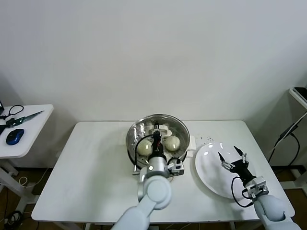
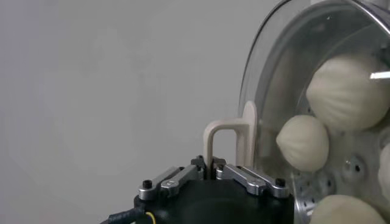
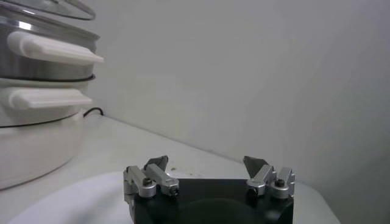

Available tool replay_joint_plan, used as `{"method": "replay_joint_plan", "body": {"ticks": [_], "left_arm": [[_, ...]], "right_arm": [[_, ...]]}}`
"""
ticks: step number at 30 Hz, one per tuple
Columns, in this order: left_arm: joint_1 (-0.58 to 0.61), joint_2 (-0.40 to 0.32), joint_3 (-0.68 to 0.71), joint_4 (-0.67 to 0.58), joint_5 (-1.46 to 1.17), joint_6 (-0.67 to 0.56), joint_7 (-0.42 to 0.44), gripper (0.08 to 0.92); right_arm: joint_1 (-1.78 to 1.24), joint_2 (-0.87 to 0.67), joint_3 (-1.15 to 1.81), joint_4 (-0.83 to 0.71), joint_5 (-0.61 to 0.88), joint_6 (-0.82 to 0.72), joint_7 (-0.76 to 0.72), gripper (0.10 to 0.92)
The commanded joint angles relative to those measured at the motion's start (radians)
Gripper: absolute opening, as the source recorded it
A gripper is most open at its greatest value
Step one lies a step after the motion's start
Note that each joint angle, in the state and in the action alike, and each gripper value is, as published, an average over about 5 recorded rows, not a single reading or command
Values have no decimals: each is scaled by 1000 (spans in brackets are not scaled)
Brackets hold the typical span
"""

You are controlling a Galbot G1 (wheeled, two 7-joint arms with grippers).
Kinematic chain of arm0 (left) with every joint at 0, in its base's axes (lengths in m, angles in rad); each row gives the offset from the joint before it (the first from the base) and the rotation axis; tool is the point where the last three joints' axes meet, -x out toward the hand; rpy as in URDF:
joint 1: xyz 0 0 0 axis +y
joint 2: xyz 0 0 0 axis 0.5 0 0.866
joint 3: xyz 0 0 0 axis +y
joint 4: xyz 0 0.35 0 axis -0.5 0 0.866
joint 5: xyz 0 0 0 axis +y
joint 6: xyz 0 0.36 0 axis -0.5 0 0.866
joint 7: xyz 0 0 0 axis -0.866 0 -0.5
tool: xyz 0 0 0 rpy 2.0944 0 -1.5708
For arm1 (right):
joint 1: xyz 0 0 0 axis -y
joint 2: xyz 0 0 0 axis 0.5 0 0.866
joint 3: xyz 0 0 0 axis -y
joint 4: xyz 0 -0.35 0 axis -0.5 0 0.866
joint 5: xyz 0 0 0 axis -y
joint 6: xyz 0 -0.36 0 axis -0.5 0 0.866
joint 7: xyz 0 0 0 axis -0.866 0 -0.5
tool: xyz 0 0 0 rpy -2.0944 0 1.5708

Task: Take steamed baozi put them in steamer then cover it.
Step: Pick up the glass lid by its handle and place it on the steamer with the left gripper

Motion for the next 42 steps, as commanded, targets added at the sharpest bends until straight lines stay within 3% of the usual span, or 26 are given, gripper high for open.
{"method": "replay_joint_plan", "body": {"ticks": [1,42], "left_arm": [[-18,-16,7,48,-8,49,0,146],[-24,11,5,89,-29,49,-56,146]], "right_arm": [[0,-1,4,0,-3,1,-1,823],[-10,13,25,1,-12,11,-16,823]]}}
